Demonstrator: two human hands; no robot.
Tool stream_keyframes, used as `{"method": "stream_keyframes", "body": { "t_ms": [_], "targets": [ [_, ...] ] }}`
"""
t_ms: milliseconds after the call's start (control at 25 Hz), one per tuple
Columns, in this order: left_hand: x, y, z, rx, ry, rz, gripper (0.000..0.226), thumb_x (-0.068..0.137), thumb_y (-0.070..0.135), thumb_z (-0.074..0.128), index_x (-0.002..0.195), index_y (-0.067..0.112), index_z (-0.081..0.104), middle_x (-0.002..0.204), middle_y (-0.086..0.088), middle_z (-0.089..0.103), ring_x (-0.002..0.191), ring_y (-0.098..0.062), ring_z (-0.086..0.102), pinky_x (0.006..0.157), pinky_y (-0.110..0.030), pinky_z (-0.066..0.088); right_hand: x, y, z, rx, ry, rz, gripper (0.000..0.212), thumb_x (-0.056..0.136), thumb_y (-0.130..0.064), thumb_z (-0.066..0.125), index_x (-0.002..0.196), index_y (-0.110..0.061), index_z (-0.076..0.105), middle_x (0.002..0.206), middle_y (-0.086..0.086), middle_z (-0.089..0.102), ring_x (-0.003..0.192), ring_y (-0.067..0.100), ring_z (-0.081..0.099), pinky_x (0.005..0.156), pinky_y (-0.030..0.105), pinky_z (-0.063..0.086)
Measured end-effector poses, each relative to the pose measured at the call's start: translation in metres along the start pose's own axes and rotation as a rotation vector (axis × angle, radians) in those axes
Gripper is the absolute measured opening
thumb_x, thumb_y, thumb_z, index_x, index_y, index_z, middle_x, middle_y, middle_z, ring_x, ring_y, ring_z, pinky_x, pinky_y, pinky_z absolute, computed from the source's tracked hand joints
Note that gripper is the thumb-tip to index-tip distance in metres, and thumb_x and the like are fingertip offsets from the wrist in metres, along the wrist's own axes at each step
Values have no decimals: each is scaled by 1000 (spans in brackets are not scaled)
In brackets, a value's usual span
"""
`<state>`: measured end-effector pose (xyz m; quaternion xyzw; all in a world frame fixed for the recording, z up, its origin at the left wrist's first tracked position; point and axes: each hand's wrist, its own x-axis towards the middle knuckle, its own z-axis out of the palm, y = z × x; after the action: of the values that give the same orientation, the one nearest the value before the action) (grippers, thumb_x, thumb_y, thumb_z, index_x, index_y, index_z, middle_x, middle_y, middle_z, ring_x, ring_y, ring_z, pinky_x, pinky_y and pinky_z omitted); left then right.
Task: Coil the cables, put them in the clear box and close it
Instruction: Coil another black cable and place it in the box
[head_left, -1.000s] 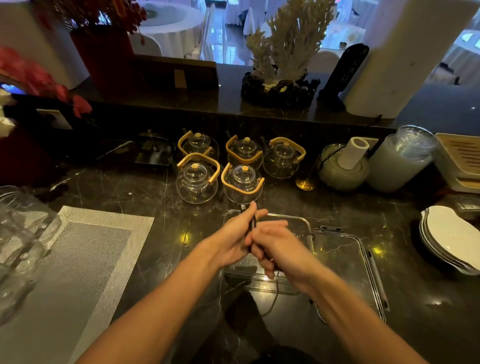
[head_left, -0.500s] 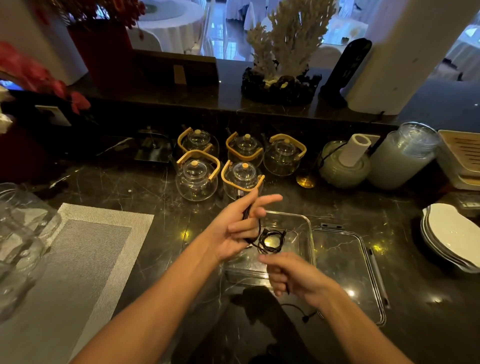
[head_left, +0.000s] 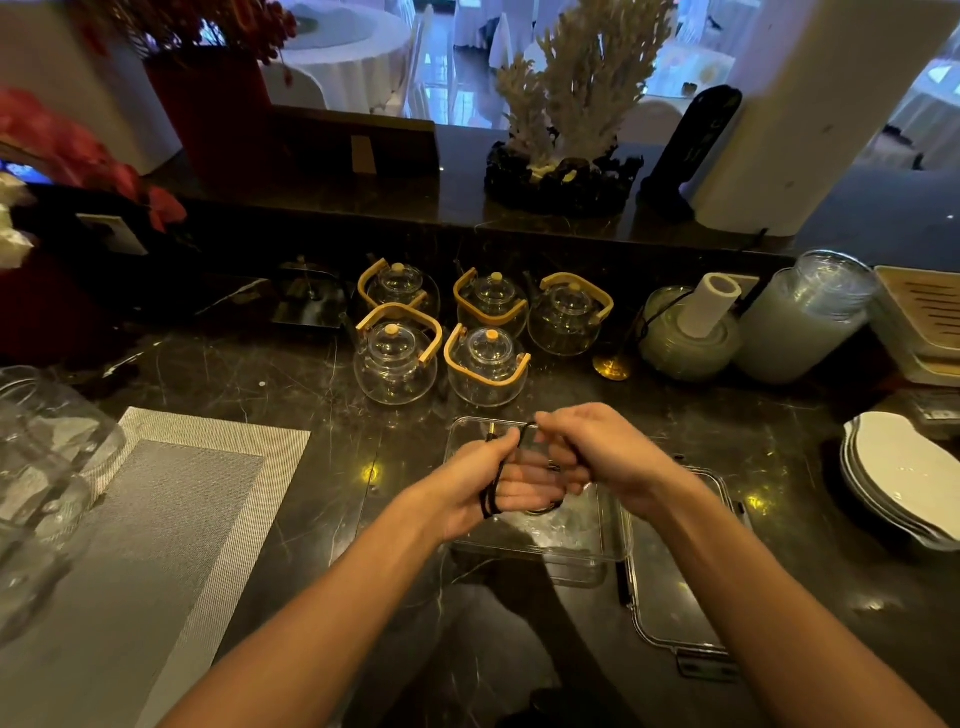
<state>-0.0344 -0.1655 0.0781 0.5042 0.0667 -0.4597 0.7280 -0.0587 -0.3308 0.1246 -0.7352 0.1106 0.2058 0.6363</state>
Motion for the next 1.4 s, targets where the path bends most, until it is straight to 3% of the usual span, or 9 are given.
{"method": "stream_keyframes", "body": {
  "t_ms": [120, 240, 320, 400, 600, 680, 960, 1200, 1400],
  "targets": [
    [7, 0, 0, -146, 81, 97, 55, 107, 37, 39, 89, 2, 77, 81, -17, 75, 69, -20, 74, 64, -26, 60, -19, 9, 33, -37, -63, -52, 26, 106, -23, 48, 93, -7, 65, 55, -3, 50, 41, 9, 41, 40, 24, 40],
    [13, 3, 2, -259, 88, 158, 50, 107, 36, 40, 118, -5, 67, 109, -20, 75, 94, -24, 76, 78, -27, 62, -30, 32, 59, -108, 0, -95, 38, 108, -28, 46, 93, 2, 65, 56, 0, 56, 41, 10, 48, 45, 26, 44],
    [15, 6, 3, -340, 77, 188, 43, 106, 33, 44, 115, -3, 66, 86, -8, 76, 69, -13, 74, 56, -18, 58, -34, 47, 65, -34, -13, -46, 51, 106, -41, 46, 83, -2, 68, 56, 4, 58, 42, 12, 50, 49, 26, 45],
    [14, 7, 3, -436, -8, 173, 35, 105, 30, 45, 103, 3, 66, 56, 5, 56, 38, -3, 51, 35, -12, 36, -36, 58, 61, 73, -38, 24, 51, 102, -52, 50, 78, -11, 68, 57, 3, 56, 42, 11, 47, 48, 24, 44],
    [4, 9, 1, -536, -307, 70, 41, 103, 29, 46, 64, 15, 49, 37, 9, 34, 24, -4, 27, 31, -18, 12, -32, 75, 43, 624, -159, 21, 15, 97, -33, 65, 91, -19, 63, 73, 2, 49, 41, 6, 30, 39, 20, 31],
    [2, 10, 3, -523, -366, 55, 46, 103, 28, 46, 58, 16, 45, 35, 8, 31, 26, -4, 22, 33, -18, 10, -28, 80, 39, 721, -134, -28, 16, 95, -29, 66, 103, -16, 61, 76, 4, 50, 40, 5, 28, 37, 19, 29],
    [-1, 8, 3, -420, -434, 19, 50, 101, 24, 47, 52, 15, 44, 33, 6, 34, 23, -6, 24, 30, -18, 13, -23, 80, 37, 757, -92, -74, 10, 96, -21, 64, 90, -14, 64, 63, 1, 46, 35, 3, 27, 34, 17, 23],
    [4, 2, 0, -289, -319, -16, 45, 97, 29, 58, 55, 16, 47, 35, 7, 36, 25, -5, 34, 29, -16, 24, -23, 80, 41, 766, -26, 0, 17, 90, -17, 69, 76, -13, 60, 58, 0, 42, 34, 4, 27, 32, 18, 22],
    [4, 7, 6, 61, -5, 3, 43, 90, 35, 70, 54, 21, 50, 40, 9, 36, 46, -10, 50, 56, -21, 43, -20, 78, 34, 809, -51, -37, 13, 95, -14, 63, 94, -1, 63, 53, -2, 41, 31, 3, 28, 31, 17, 19]
  ]
}}
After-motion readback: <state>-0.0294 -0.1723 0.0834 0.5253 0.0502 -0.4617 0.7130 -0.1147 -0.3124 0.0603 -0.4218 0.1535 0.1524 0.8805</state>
